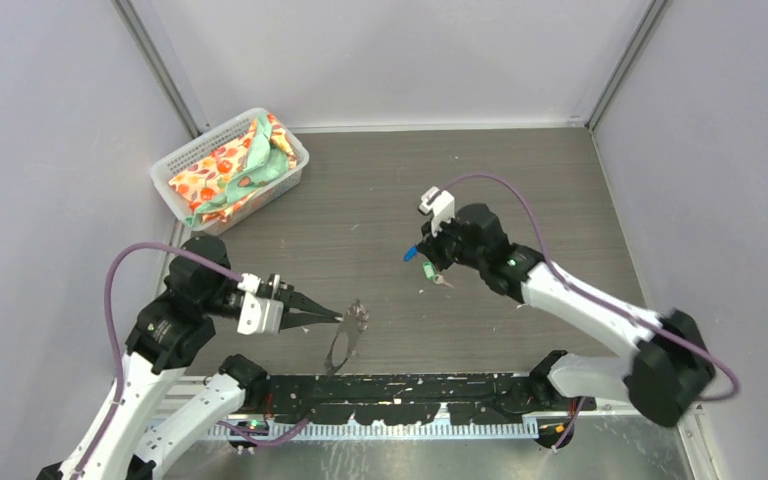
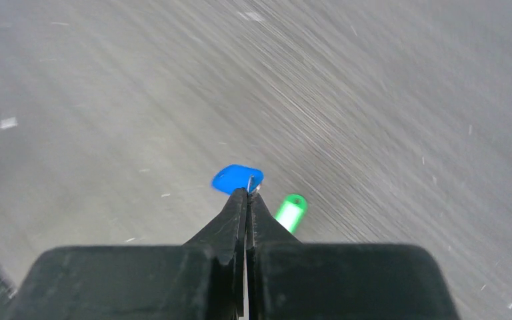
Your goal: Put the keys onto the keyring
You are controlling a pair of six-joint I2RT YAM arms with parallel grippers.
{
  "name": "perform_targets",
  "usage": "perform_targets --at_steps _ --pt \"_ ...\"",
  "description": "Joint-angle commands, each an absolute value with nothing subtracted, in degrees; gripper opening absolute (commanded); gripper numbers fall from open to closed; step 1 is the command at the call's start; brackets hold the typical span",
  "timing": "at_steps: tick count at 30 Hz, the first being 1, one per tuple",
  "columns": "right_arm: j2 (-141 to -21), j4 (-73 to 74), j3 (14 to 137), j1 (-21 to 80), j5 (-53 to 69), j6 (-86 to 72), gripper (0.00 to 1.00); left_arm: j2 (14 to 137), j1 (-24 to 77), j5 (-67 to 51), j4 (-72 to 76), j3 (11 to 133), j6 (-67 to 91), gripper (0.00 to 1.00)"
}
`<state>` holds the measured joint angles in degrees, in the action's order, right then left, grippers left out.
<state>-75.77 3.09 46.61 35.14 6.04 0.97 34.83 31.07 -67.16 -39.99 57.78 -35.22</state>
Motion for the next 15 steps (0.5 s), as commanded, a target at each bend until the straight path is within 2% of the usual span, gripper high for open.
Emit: perform_targets --at_steps 1,7,15 --pt "-58.6 8.5 44.4 42.8 5.3 10.2 0.01 35.9 31.2 -69.4 -29.8 56.9 -24.8 0.0" --pt "-48.6 20.1 51.2 51.9 8.9 11.0 0.01 37.0 31.2 -71.6 -24.2 55.0 -19.0 0.0" --pt "-52.0 31.7 66.0 64.5 10.3 15.0 0.01 39.5 31.2 -74.3 -20.2 55.2 -14.2 0.0"
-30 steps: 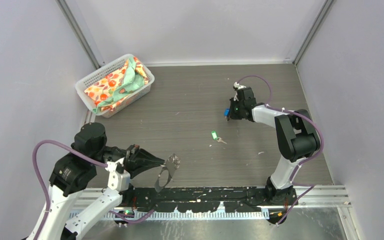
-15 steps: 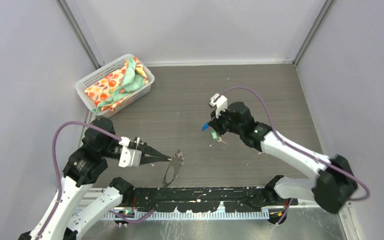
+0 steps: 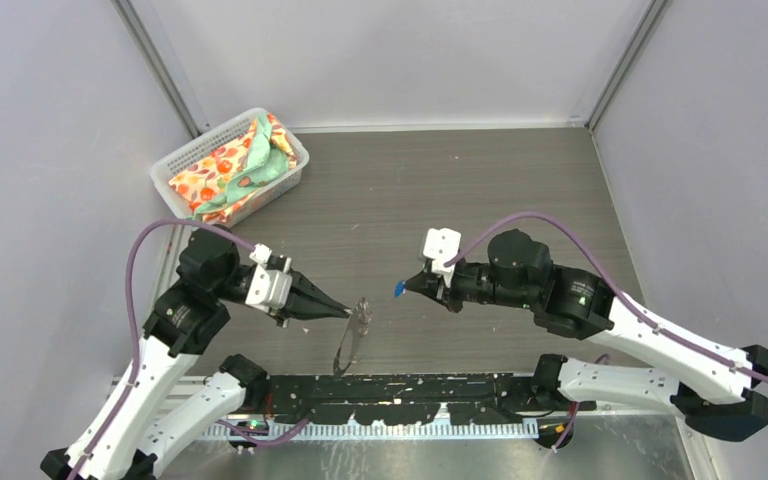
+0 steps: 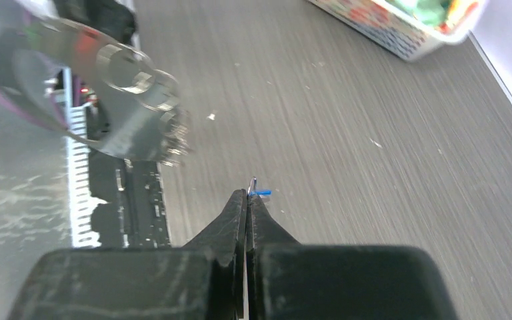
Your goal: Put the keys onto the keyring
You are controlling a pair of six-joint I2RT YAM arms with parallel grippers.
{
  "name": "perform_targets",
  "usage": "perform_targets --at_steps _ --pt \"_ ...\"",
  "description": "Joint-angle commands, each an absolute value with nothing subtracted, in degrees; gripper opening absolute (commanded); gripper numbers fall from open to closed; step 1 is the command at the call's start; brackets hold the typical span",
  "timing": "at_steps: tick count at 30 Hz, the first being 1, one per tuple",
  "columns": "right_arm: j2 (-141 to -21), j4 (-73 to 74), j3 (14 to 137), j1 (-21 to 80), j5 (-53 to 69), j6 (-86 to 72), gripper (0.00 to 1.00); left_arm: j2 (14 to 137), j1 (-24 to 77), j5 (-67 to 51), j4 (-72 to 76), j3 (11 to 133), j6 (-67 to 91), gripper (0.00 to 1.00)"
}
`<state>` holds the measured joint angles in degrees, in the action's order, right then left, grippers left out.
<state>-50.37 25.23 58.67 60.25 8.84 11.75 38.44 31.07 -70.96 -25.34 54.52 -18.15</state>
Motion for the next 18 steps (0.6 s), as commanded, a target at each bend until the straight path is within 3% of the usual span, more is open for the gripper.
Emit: perform_targets --at_steps 1,18 --pt "-52.8 32.6 67.5 65.7 10.3 15.4 0.01 39.7 31.2 -74.7 -20.1 55.3 -14.0 0.0" --pt "-67.2 44.9 89.8 77.4 9.7 26.2 0.01 40.1 31.2 -79.5 -24.5 56.2 -19.7 0.0"
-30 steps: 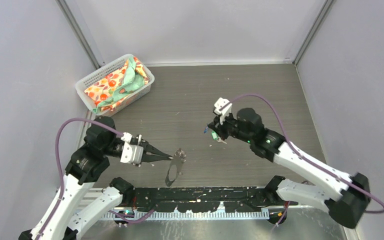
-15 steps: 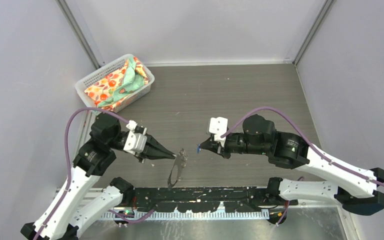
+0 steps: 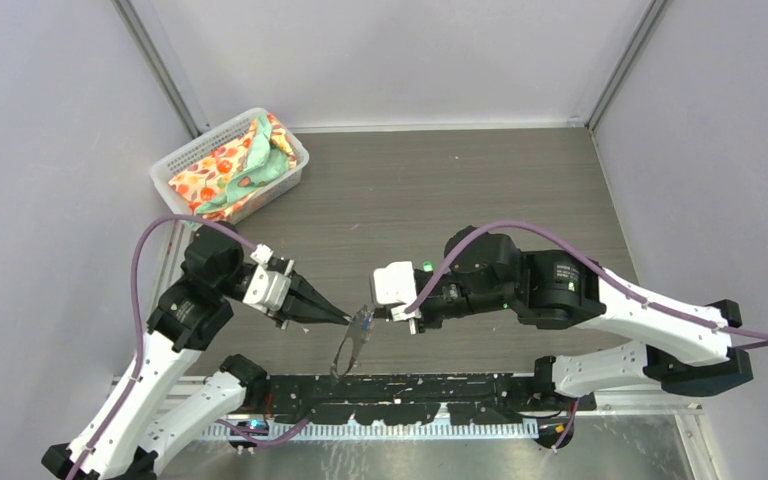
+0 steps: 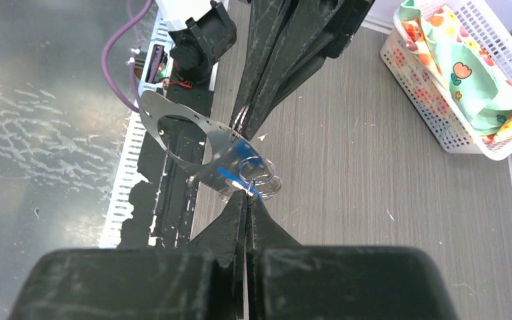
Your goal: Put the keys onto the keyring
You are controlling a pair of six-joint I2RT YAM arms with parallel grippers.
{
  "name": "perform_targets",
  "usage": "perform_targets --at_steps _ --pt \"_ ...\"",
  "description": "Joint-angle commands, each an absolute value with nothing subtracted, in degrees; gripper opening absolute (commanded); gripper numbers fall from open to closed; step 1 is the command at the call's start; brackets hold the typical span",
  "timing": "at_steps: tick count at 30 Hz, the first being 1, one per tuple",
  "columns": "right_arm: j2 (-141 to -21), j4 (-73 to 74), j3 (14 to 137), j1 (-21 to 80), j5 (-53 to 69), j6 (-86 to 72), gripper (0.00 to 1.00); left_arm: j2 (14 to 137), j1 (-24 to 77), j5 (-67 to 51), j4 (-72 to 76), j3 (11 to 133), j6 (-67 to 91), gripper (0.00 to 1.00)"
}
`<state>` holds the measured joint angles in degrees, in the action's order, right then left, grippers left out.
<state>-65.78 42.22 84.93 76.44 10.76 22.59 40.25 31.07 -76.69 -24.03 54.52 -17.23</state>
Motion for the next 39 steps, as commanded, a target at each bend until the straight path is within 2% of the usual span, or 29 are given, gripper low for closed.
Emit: perform_targets --at_steps 1,17,39 --pt "-67.6 45.5 90.4 77.6 9.5 26.6 0.01 40.1 31.2 -79.5 -24.4 56.3 -19.8 0.0" --pt "-72.1 50.0 96.6 81.9 6.9 32.4 0.01 42.0 31.2 -81.8 -25.0 57.0 -17.6 0.0" --pt "-73.9 49.3 97.7 82.4 7.2 34.3 0.01 41.6 31.2 -80.9 -25.3 56.6 -18.3 0.0"
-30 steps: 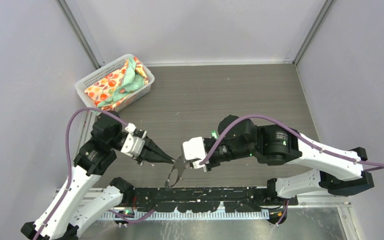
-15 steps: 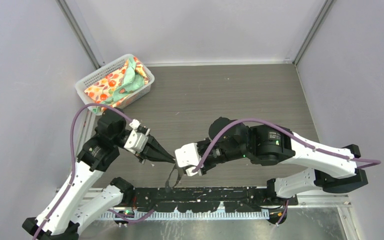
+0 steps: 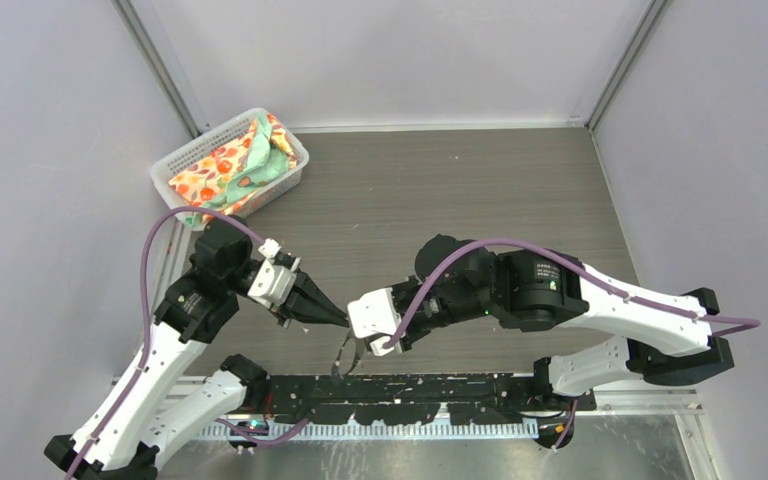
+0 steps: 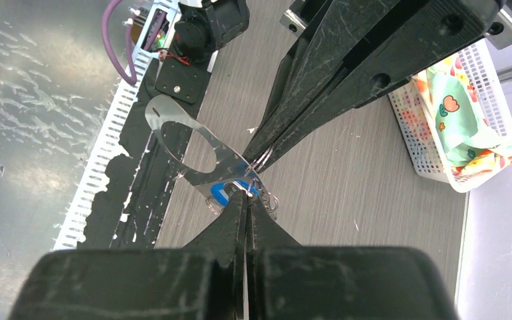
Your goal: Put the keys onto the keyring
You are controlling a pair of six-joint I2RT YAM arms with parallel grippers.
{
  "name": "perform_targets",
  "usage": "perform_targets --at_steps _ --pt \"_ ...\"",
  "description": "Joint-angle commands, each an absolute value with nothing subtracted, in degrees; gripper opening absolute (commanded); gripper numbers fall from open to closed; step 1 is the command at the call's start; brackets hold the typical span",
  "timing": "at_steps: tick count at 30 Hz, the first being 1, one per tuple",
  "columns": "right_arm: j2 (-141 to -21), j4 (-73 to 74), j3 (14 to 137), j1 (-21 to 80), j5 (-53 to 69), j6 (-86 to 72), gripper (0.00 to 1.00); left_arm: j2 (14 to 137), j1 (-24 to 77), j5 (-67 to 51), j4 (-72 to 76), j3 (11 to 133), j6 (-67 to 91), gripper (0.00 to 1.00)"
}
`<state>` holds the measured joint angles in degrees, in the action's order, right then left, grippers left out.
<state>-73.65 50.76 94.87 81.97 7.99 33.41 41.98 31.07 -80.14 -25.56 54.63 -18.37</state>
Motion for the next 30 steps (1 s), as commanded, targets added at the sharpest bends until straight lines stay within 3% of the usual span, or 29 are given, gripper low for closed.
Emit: perform_targets --at_steps 1,30 --pt "-74.0 49.1 97.8 82.4 7.2 34.4 0.01 41.5 31.2 -80.9 -25.4 56.6 -18.3 0.0" --pt "-76.0 49.1 99.9 83.4 6.2 36.8 0.01 42.5 31.2 -79.1 -27.5 57.4 -19.2 0.0"
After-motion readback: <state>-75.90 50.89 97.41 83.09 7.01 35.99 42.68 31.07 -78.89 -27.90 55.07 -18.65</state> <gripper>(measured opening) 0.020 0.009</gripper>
